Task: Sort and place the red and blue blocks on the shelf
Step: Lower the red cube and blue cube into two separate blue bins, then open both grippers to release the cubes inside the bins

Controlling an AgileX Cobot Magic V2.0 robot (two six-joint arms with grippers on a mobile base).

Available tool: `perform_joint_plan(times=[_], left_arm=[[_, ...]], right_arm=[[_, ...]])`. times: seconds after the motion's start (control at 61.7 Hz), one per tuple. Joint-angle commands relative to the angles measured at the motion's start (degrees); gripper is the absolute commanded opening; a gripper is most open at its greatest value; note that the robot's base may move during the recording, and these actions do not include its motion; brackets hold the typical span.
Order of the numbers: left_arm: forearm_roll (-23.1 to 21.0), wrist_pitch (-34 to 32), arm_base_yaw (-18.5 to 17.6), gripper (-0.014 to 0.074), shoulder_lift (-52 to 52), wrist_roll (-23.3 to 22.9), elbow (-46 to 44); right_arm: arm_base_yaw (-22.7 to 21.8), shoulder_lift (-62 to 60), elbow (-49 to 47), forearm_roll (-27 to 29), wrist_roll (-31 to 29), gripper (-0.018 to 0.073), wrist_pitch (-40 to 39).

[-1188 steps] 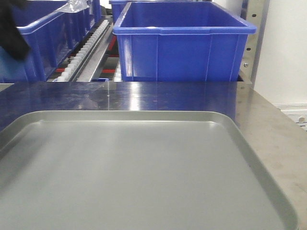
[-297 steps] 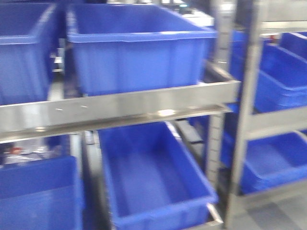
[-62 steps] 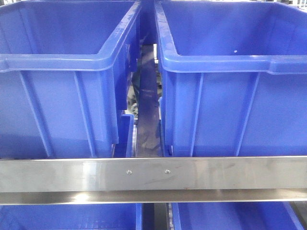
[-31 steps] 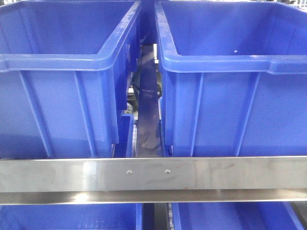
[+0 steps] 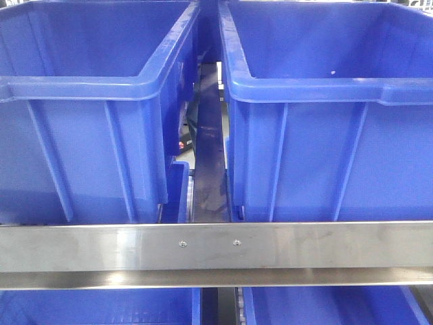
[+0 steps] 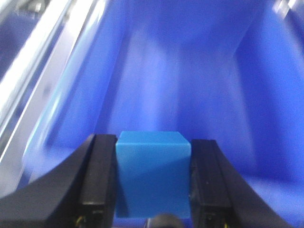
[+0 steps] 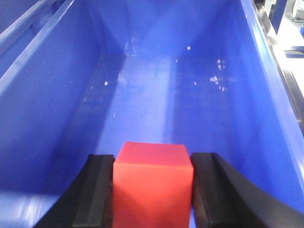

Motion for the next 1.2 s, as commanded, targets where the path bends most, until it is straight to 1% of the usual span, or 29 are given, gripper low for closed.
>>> perform_joint_plan(times=[0.0, 0.243, 0.421, 0.632, 0.827, 0.875, 0.956, 1.021, 1.037, 1.118, 1.151, 1.183], left_arm=[[-0.1, -6.6, 0.0, 0.0125, 3.0, -0.3, -3.7], [-0.1, -14.7, 0.0, 0.0125, 14.1, -0.1, -7.3], [0.8, -20.3, 0.0, 0.0125, 24.8, -0.1, -10.9], [0.9, -21.4, 0.0, 0.0125, 34.7, -0.1, -15.6], [1.0, -21.6, 0.0, 0.0125, 38.4, -0.1, -17.1], [1.1, -21.6, 0.0, 0.0126, 38.8, -0.1, -17.1], [2.1, -21.7, 0.0, 0.0127, 38.8, -0.1, -17.1], [3.3, -22.0, 0.0, 0.014, 38.8, -0.1, -17.1], [3.5, -22.0, 0.0, 0.0148, 38.8, -0.1, -17.1], [4.8, -22.4, 0.0, 0.0221, 38.8, -0.1, -17.1], [5.0, -22.6, 0.0, 0.0274, 38.8, -0.1, -17.1], [5.1, -22.8, 0.0, 0.0323, 38.8, -0.1, -17.1]], right_arm=[[-0.3, 3.4, -4.2, -0.9, -0.4, 0.0049, -6.1], [-0.3, 15.4, -10.6, -0.9, -0.4, 0.0049, -12.1], [-0.3, 23.7, -15.5, -0.9, -0.4, 0.0049, -13.8], [-0.3, 29.4, -18.7, -0.9, -0.4, 0.0049, -15.4], [-0.3, 30.3, -18.9, -0.9, -0.4, 0.0057, -16.0], [-0.3, 30.3, -18.9, -0.9, -0.4, 0.0076, -16.0], [-0.3, 30.3, -18.9, -0.9, -0.4, 0.0138, -16.0], [-0.3, 30.3, -18.9, -0.9, -0.4, 0.0224, -16.2], [-0.3, 30.3, -18.9, -0.9, -0.4, 0.0258, -16.2], [-0.3, 30.3, -18.9, -0.9, -0.4, 0.0374, -16.4], [-0.3, 30.3, -18.9, -0.9, -0.4, 0.042, -16.4], [-0.4, 30.3, -18.9, -0.9, -0.4, 0.0445, -16.4]])
